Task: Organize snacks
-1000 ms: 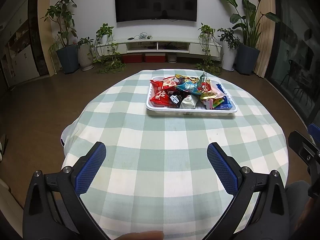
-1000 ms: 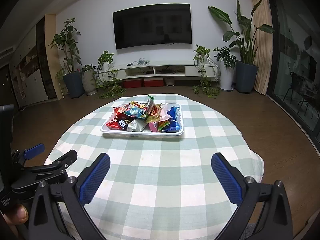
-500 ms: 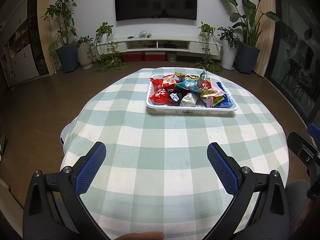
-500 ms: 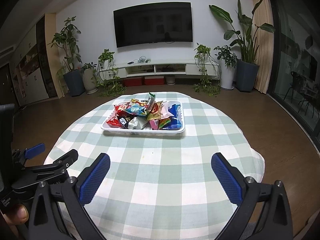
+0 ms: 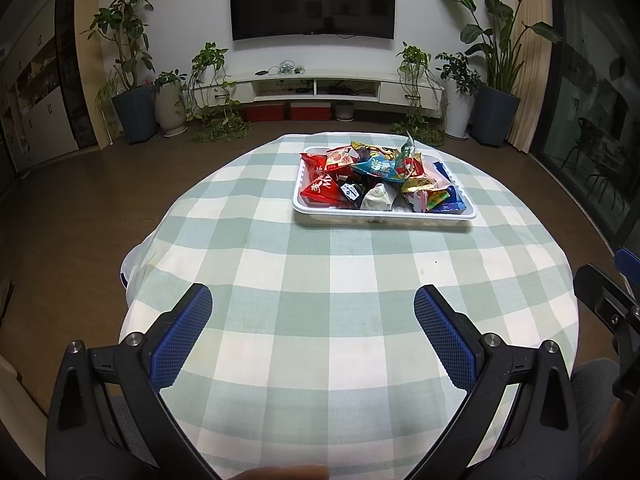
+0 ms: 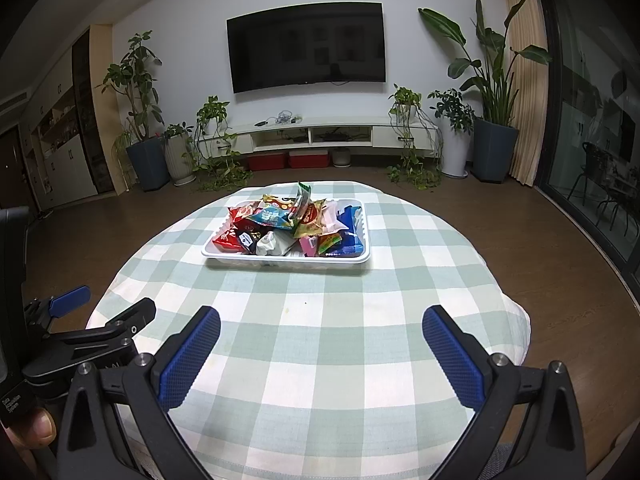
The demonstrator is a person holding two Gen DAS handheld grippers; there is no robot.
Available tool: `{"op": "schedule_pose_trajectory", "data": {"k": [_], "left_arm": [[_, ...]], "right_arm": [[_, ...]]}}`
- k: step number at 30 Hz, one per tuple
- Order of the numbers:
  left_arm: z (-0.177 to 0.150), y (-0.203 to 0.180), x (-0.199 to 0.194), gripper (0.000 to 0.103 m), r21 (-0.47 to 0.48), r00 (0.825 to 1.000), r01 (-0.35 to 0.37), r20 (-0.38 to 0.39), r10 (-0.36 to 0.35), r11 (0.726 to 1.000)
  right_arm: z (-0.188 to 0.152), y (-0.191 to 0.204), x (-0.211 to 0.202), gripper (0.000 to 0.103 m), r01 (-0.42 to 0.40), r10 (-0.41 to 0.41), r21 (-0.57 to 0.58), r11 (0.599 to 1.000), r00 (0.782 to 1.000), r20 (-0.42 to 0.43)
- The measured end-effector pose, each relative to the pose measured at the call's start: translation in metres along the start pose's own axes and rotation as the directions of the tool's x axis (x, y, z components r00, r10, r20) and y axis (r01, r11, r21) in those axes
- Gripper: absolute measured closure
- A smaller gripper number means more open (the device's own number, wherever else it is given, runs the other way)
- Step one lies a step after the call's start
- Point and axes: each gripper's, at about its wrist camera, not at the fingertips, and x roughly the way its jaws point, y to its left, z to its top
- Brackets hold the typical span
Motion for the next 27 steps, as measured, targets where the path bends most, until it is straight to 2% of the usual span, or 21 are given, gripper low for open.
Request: {"op": "schedule_pose_trajectory", "data": {"k": [27], "left_arm": [[-0.0028, 0.0005, 0.0013, 0.000, 0.004, 1.000, 0.002, -0.003, -0.002, 1.000]], "right_arm": [[0.0010, -0.0001, -0.0007, 0.000, 0.001, -0.001, 0.000, 1.000, 1.000, -0.004]]}}
